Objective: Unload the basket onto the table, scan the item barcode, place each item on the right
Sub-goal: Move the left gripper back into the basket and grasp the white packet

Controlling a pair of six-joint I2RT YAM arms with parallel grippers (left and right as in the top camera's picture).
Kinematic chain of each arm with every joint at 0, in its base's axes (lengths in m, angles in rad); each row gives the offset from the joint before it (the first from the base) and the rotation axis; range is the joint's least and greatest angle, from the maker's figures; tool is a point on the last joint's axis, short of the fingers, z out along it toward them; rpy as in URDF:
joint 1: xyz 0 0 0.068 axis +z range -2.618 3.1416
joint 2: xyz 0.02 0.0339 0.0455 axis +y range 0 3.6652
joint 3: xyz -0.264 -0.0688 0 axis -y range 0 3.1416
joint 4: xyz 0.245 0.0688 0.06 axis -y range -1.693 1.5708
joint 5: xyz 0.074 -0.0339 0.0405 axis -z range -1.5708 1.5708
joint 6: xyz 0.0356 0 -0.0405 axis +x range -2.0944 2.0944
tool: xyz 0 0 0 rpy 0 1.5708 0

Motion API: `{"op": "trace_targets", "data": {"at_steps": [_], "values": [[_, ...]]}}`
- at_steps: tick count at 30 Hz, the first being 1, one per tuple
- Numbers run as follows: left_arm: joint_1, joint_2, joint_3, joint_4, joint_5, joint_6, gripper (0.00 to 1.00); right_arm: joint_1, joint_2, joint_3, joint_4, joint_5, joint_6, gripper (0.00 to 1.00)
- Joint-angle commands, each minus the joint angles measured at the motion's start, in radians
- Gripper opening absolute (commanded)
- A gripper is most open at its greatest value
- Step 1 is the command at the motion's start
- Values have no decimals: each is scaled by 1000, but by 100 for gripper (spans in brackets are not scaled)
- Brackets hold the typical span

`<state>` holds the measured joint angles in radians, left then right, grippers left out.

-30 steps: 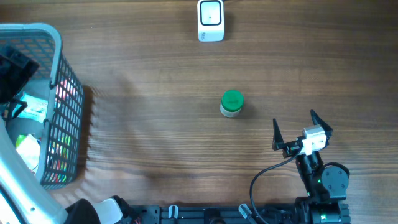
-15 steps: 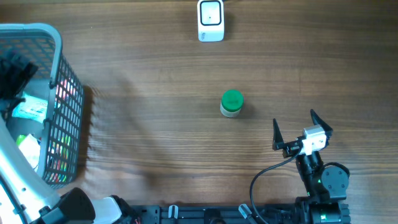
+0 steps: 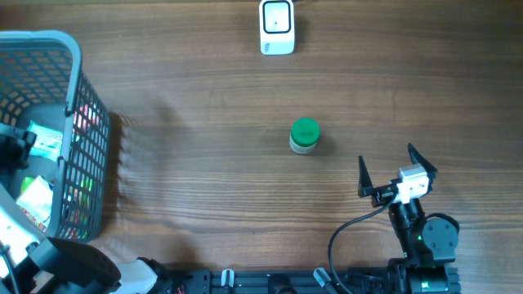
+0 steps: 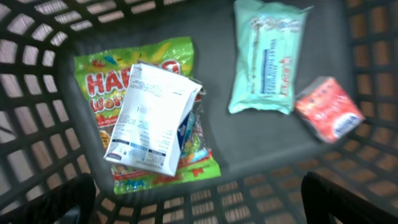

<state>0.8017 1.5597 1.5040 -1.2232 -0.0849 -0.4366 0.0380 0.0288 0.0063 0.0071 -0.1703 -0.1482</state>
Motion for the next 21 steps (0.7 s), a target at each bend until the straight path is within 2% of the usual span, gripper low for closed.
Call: {"op": "trace_targets", "data": {"at_steps": [1,4,8,13,21], "values": [[14,-1,-95,104,-3,29,100,4,-5,-1,3,15,-9,100],[14,0,-157,204,-3,152,100,4,-5,-1,3,15,-9,100],[15,17,-216,261,-9,305,100,4,-5,-1,3,15,-9,100],[15,93,-301,315,-26,311,100,4,-5,-1,3,15,-9,100],[15,137,-308,342,-116,311,100,4,-5,-1,3,15,-9,100]]}}
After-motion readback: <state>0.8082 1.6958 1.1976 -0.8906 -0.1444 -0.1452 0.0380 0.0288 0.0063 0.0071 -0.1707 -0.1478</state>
